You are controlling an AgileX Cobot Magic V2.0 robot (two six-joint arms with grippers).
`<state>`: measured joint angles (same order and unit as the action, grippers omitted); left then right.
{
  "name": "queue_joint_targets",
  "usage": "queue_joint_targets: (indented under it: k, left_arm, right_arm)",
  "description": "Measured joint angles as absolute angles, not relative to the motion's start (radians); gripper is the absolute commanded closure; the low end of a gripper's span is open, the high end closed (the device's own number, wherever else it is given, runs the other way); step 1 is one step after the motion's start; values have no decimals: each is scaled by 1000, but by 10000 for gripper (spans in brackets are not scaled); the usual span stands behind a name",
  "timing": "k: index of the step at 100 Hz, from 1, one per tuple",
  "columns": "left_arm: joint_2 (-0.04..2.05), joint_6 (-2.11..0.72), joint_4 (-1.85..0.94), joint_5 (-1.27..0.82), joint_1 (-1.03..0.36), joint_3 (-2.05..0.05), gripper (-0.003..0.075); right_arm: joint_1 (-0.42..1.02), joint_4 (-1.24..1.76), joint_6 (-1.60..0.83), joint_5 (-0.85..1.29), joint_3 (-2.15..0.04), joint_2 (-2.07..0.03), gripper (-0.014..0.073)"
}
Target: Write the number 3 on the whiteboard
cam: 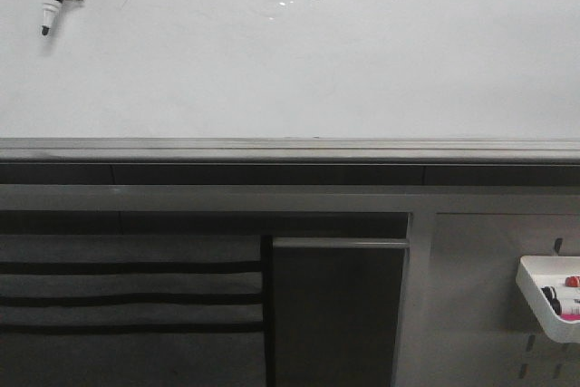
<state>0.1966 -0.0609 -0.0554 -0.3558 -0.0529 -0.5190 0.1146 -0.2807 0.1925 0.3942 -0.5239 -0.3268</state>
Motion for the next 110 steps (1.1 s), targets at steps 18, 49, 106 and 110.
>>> queue_joint_targets:
  k: [18, 49, 106, 110]
  left_arm:
    - [197, -61, -38, -356, -53, -519, 206]
    - [197, -61, -36, -356, -53, -519, 206]
    - [416, -79, -42, -356, -228, -554, 206]
    - [467, -80, -42, -356, -245, -571, 206]
  right_arm:
    - [115, -286, 193, 394, -524, -327, 92]
    - [115, -288, 193, 394, -524, -327, 95]
    - [193, -226, 172, 411, -581, -408, 95]
    - [227, -222, 145, 429, -601, -426, 95]
